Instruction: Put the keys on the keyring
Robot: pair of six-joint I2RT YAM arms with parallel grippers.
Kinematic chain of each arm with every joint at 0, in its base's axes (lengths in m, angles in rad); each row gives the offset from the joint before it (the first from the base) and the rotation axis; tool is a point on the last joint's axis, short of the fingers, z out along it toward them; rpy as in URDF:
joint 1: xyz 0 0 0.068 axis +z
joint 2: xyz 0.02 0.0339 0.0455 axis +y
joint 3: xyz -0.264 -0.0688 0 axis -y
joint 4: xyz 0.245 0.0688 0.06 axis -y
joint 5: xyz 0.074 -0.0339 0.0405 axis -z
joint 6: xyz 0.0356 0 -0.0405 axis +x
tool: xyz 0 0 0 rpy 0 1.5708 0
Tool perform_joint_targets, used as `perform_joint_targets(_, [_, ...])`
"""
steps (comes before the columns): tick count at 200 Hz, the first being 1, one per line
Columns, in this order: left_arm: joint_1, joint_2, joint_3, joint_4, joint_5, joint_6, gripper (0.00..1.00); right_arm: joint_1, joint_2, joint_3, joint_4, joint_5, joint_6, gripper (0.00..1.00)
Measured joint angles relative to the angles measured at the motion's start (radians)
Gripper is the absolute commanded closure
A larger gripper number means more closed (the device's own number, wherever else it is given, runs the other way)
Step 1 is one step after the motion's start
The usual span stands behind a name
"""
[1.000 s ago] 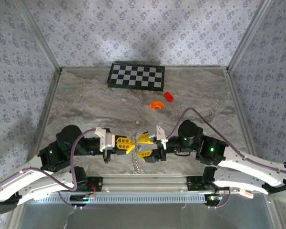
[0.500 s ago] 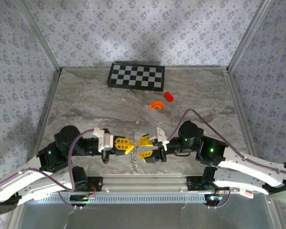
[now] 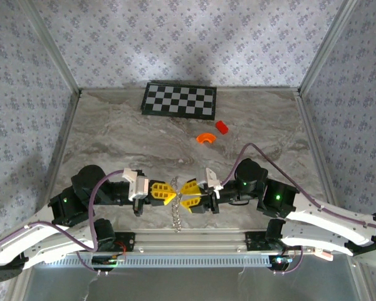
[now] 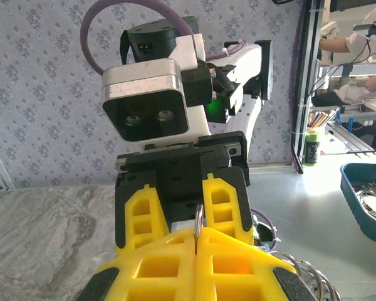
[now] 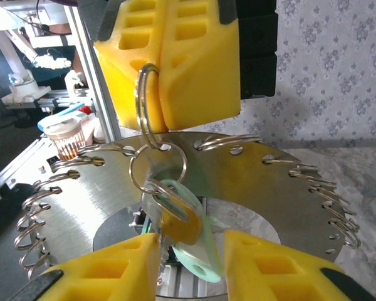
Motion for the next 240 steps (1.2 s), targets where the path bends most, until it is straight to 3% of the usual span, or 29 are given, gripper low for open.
perform_joint_targets(93, [0.0,0.0,0.0,0.0,0.002,0.0,1.0,0.0,0.008,0.0,0.007,-0.042,0.0,0.7])
perform_joint_targets(108, [0.0,0.0,0.0,0.0,0.002,0.0,1.0,0.0,0.011,0.0,0.007,-0.049,0.0,0.62])
perform_joint_targets(126, [0.0,0.0,0.0,0.0,0.002,0.0,1.0,0.0,0.018,0.0,0.006,-0.053,-0.004,0.61])
perform_joint_targets(240, [0.0,0.015,0.0,0.0,0.002,0.0,1.0,0.0,0.032,-0.002,0.019,-0.056,0.001,0.77])
